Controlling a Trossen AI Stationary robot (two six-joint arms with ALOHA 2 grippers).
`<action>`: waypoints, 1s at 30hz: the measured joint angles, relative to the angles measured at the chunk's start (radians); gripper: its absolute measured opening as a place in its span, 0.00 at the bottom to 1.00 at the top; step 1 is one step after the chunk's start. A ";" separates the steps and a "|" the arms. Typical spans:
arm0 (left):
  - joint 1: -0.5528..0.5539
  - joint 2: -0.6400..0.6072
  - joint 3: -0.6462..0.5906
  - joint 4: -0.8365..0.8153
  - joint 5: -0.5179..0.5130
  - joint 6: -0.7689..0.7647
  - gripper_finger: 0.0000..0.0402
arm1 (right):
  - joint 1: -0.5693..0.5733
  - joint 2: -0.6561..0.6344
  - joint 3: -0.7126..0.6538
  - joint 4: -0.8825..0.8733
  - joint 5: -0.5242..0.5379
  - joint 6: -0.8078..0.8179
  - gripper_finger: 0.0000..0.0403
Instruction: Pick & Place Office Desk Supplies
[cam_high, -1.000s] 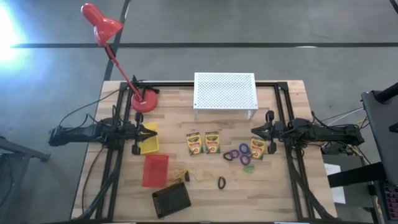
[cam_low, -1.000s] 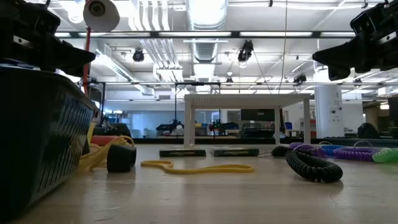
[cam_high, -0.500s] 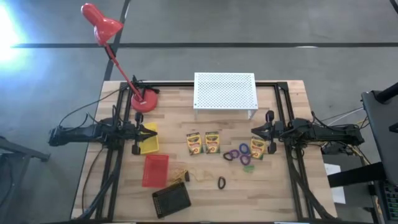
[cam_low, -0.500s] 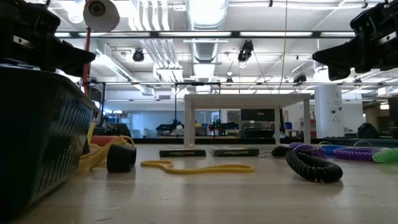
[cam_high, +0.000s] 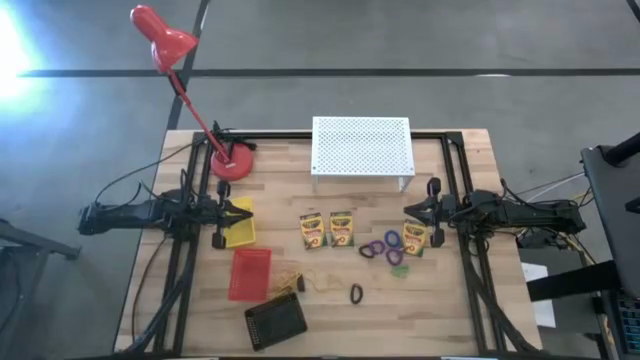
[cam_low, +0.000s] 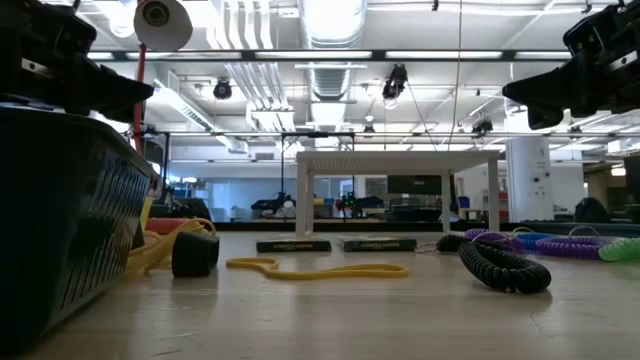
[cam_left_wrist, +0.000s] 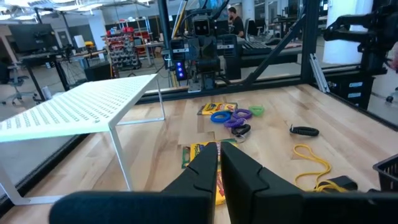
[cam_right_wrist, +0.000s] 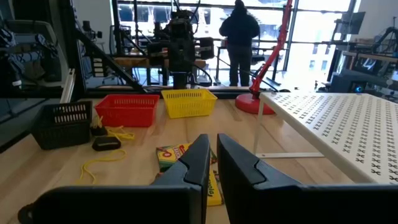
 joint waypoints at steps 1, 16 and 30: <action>0.000 0.000 0.000 0.000 0.000 0.004 0.07 | 0.000 0.000 0.000 0.001 0.000 0.000 0.07; 0.001 0.007 -0.019 0.270 -0.078 -0.371 0.07 | 0.000 0.028 -0.001 0.313 0.175 0.156 0.07; -0.004 0.454 0.270 0.039 -0.304 -0.578 0.06 | 0.000 0.353 -0.001 0.509 0.348 0.077 0.07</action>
